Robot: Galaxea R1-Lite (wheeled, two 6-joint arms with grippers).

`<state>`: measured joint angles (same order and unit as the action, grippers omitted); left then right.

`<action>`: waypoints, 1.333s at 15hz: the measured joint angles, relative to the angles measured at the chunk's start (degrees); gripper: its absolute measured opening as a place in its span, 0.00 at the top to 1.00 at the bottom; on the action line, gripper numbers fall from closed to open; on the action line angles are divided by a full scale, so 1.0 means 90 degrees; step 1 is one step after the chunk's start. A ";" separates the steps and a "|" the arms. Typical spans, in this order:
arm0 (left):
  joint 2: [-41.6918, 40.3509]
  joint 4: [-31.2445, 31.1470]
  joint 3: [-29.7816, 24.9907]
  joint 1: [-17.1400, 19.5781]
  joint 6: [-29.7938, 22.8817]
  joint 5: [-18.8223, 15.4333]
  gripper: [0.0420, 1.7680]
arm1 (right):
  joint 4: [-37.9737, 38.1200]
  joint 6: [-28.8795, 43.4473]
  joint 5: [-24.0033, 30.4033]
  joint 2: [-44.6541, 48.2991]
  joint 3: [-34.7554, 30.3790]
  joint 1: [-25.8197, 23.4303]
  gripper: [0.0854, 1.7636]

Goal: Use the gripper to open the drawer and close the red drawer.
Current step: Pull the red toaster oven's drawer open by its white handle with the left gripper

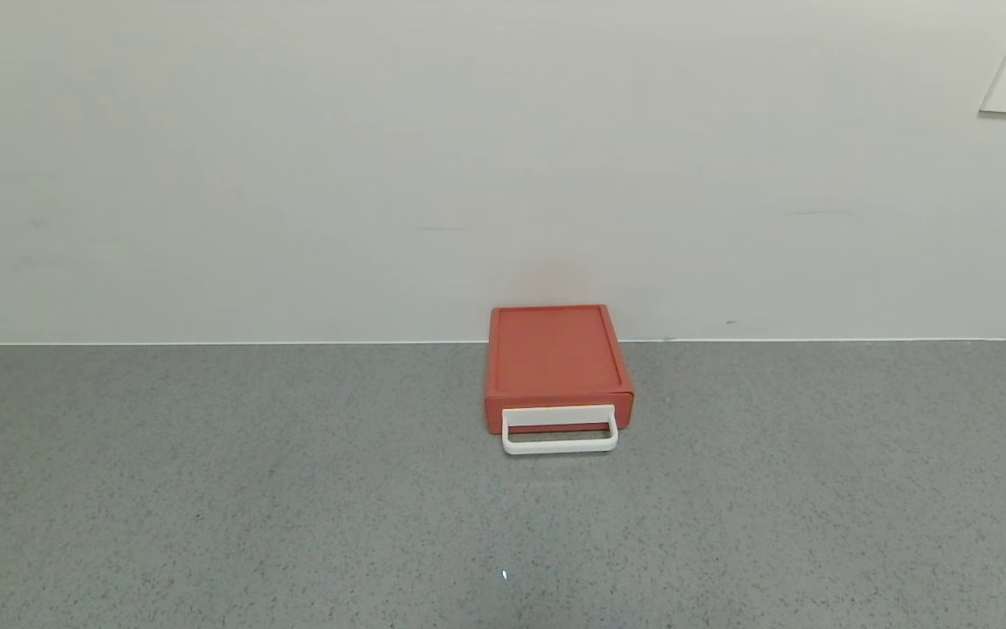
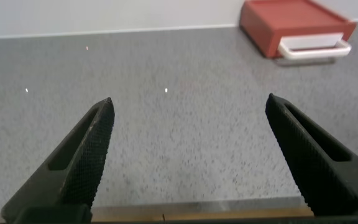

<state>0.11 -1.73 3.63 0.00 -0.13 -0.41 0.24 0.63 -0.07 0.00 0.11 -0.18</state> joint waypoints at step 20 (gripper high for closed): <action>0.8100 -0.4371 0.8328 -0.1429 -0.2450 0.1019 0.01 | 0.0030 0.0005 -0.0012 0.0000 0.0018 0.0000 0.03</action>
<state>73.01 -41.07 78.58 -12.86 -22.19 8.75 0.51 0.68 -0.18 0.00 0.27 -0.18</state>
